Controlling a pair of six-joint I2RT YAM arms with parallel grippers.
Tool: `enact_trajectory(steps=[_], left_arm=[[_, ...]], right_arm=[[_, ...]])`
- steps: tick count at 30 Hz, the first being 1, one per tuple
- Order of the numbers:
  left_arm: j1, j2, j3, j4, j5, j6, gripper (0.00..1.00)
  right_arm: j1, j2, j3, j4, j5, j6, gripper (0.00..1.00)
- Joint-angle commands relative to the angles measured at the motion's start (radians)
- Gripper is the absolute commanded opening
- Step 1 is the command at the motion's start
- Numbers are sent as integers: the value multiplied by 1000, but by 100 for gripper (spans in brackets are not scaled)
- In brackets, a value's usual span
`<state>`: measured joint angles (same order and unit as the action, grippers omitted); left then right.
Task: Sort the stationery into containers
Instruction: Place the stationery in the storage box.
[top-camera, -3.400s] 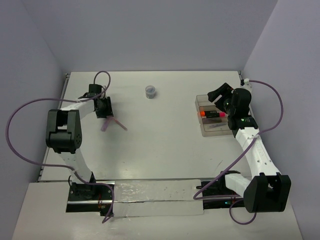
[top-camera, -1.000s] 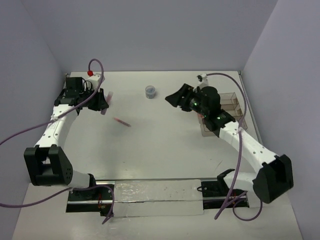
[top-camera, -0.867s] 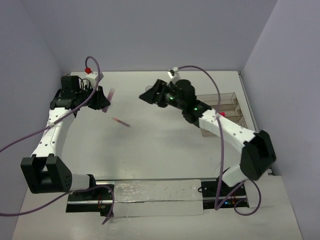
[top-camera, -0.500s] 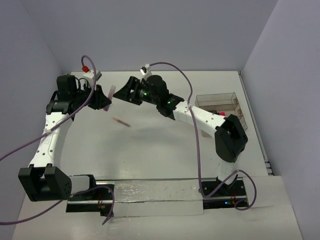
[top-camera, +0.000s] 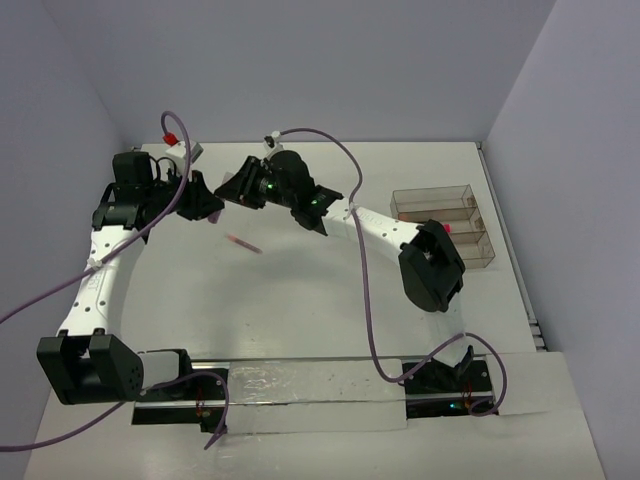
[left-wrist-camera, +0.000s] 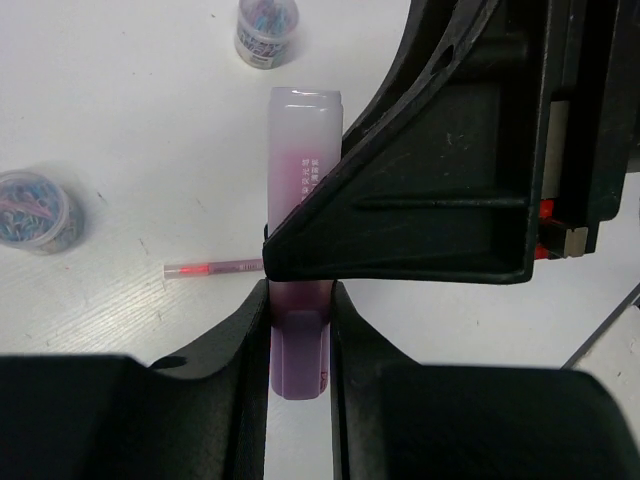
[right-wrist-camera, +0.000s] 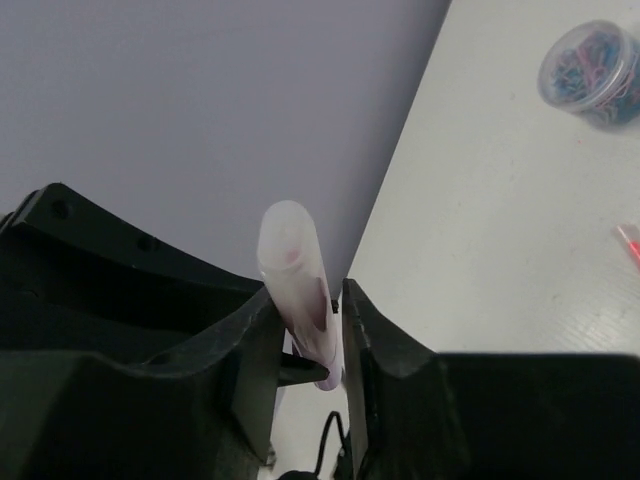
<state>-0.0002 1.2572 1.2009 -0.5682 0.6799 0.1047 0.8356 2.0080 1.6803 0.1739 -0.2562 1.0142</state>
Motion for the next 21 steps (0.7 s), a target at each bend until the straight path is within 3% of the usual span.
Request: enact_trajectory(steps=[1, 5, 7, 8, 10, 11, 16, 21], left_arm=[[-1, -24, 3, 51, 47, -7, 0], [-1, -13, 11, 48, 36, -3, 0], [-1, -6, 20, 36, 32, 5, 11], [-1, 0, 24, 22, 32, 11, 29], [-1, 17, 36, 2, 31, 11, 86], [-1, 24, 43, -7, 27, 7, 99], [-1, 47, 78, -41, 21, 15, 99], [-1, 68, 72, -45, -10, 30, 99]], right_arm=[[8, 22, 45, 56, -4, 41, 26], [6, 21, 39, 79, -18, 49, 0], [4, 7, 21, 76, -23, 39, 0], [0, -8, 11, 76, -22, 30, 0], [-21, -47, -20, 77, -23, 12, 0], [-41, -77, -50, 76, -21, -2, 0], [-191, -266, -338, 93, -12, -32, 0], [-472, -600, -710, 52, 40, -78, 0]])
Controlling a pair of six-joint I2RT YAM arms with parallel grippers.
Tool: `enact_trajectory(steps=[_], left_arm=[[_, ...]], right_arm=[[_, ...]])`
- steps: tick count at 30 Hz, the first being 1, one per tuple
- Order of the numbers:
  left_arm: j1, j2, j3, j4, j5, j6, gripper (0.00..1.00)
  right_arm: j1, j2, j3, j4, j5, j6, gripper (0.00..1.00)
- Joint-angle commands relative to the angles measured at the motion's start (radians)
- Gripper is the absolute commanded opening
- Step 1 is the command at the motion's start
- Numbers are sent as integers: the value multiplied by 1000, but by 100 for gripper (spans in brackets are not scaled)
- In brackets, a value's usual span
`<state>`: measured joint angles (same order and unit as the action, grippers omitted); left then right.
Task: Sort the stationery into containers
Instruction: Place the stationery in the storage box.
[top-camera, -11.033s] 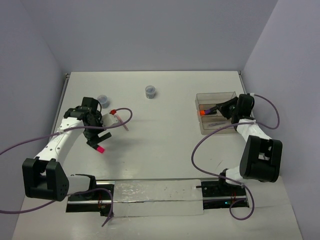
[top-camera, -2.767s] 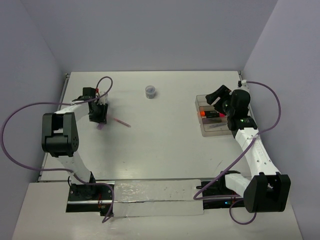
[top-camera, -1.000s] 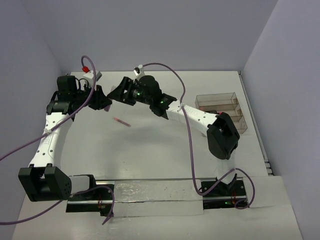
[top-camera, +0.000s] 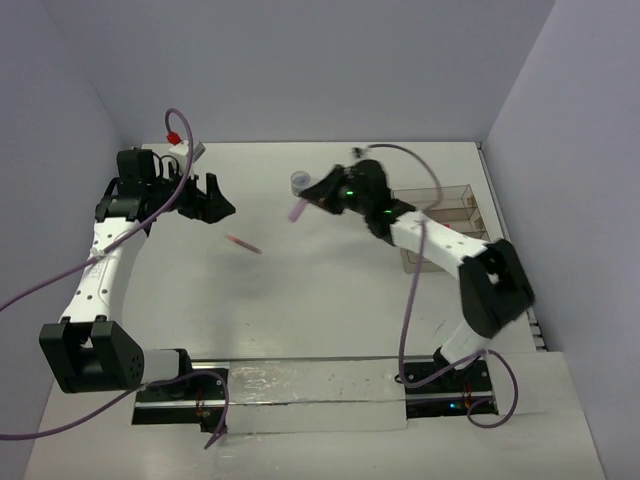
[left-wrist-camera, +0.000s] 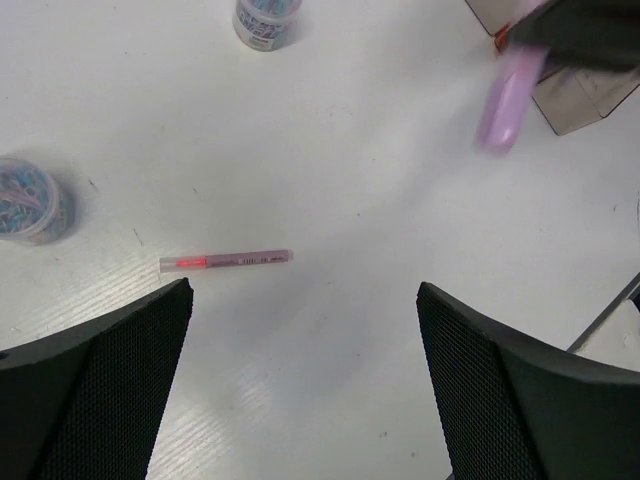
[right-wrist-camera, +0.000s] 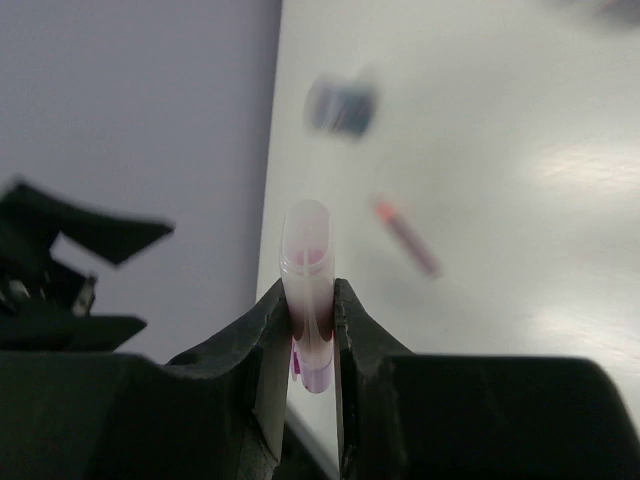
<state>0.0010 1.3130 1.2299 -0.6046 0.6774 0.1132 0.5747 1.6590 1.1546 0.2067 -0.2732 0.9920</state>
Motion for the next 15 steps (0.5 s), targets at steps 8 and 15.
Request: enact_trajectory(steps=[8, 15], left_arm=[[-2, 67, 18, -15, -29, 38, 99], [-2, 108, 13, -36, -99, 74, 99]], right_arm=[[-720, -482, -516, -99, 71, -149, 0], [-832, -364, -535, -65, 78, -139, 1]])
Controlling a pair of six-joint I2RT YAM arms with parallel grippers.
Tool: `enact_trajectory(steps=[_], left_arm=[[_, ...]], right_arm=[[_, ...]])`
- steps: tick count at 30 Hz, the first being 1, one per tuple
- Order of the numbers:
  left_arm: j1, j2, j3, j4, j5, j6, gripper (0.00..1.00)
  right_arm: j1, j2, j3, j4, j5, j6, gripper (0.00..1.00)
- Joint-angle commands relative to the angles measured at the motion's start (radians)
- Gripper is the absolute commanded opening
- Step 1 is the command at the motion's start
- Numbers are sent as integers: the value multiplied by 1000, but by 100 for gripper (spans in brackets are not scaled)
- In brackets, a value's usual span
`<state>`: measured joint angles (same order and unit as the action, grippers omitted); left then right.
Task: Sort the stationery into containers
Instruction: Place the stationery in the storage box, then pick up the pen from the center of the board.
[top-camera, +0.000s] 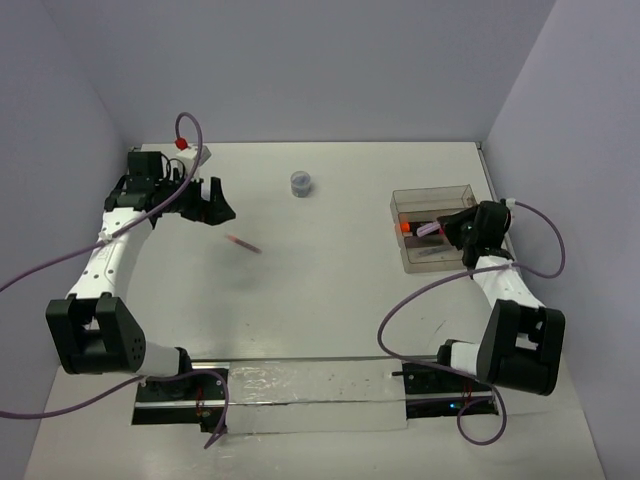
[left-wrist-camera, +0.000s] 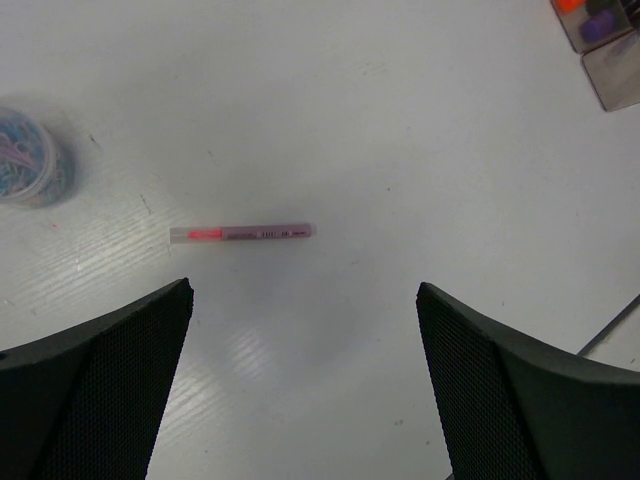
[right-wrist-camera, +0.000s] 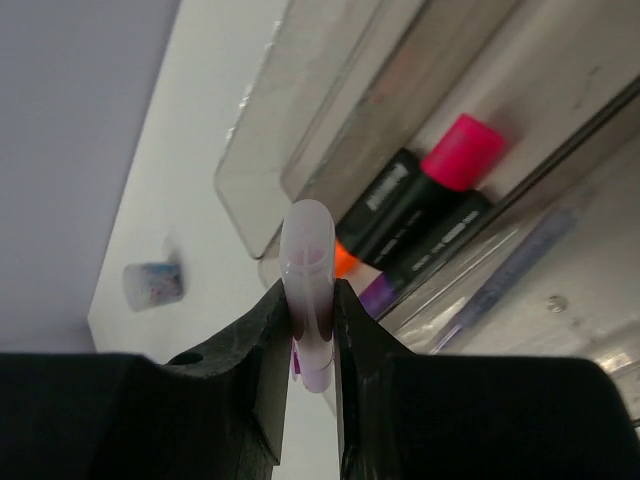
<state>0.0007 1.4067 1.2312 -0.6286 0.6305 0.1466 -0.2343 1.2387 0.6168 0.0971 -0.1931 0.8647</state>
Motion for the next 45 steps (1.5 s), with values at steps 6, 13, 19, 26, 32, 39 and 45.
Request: enact_trajectory(steps=[6, 13, 19, 26, 32, 39, 45], left_arm=[[-2, 64, -5, -41, -118, 106, 99], [-4, 154, 11, -45, -232, 255, 97], [-31, 254, 70, -73, -298, 296, 95], [-107, 249, 27, -35, -337, 481, 95], [-186, 253, -61, 23, -441, 975, 93], [-189, 444, 136, -89, -379, 1100, 96], [-202, 546, 189, -105, -418, 1143, 96]], right_arm=[[-34, 167, 69, 69, -13, 27, 15], [-34, 223, 90, 75, -25, 33, 40], [-43, 237, 79, 103, -43, 80, 43], [-46, 149, 91, 97, -82, 66, 53], [-6, 7, 209, -92, -60, -114, 54], [15, -132, 184, -147, -108, -144, 54], [16, -191, 178, -173, -151, -151, 54]])
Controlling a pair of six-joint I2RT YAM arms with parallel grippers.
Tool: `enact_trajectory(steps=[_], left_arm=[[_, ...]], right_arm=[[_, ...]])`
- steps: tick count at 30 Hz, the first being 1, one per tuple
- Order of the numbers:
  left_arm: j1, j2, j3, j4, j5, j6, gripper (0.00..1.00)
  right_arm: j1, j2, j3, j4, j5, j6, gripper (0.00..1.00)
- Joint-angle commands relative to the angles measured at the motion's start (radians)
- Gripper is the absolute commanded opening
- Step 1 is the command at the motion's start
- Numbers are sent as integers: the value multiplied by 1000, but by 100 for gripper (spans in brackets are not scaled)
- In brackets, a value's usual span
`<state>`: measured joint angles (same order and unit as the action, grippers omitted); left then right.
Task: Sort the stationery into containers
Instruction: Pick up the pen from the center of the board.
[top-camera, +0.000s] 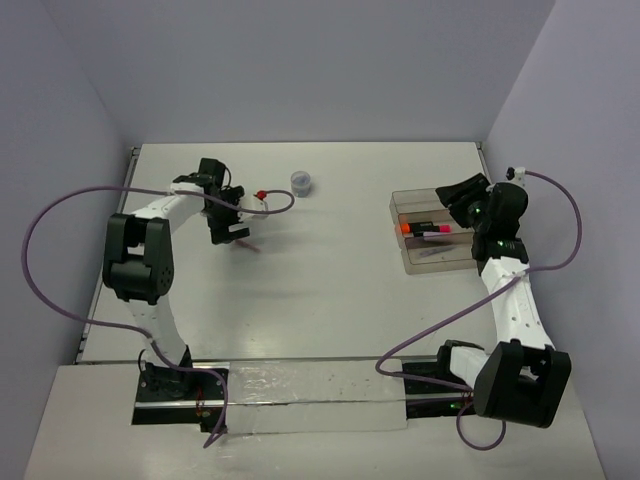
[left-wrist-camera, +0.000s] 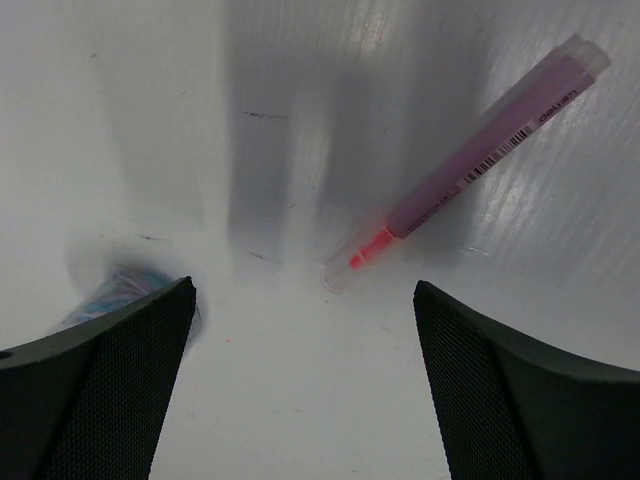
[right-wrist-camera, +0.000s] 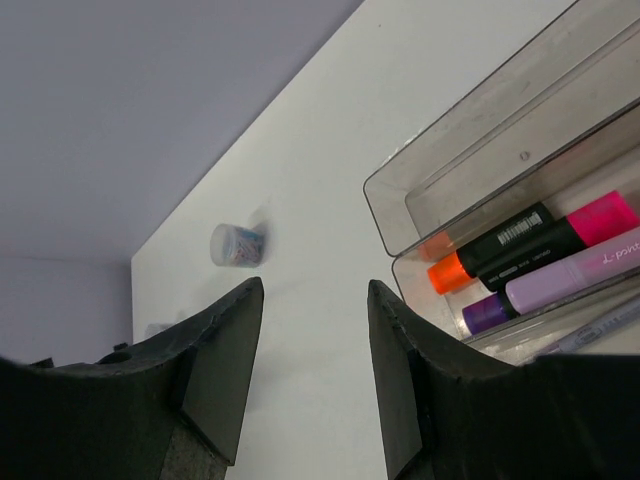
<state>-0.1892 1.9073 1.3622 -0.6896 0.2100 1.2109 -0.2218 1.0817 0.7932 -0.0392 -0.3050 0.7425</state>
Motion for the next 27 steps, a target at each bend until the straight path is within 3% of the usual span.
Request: enact_trajectory(steps=[1, 8, 11, 12, 19, 23, 27], left_arm=[[-20, 64, 59, -48, -21, 74, 95], [-49, 40, -33, -37, -87, 101, 92], [-75, 37, -62, 1, -125, 80, 84], [-81, 40, -72, 2, -139, 64, 71], [-116, 44, -115, -22, -198, 79, 37], [-143, 73, -90, -55, -205, 20, 4], [-161, 83, -102, -75, -235, -35, 0]], right_arm=[[4, -39, 4, -38, -45, -28, 54], [6, -49, 11, -38, -59, -28, 54], [4, -54, 2, -30, -58, -22, 54], [5, -55, -4, -29, -60, -20, 54], [6, -80, -5, -74, -33, -67, 54], [6, -85, 1, -74, -38, -64, 54], [6, -93, 8, -79, -45, -64, 54]])
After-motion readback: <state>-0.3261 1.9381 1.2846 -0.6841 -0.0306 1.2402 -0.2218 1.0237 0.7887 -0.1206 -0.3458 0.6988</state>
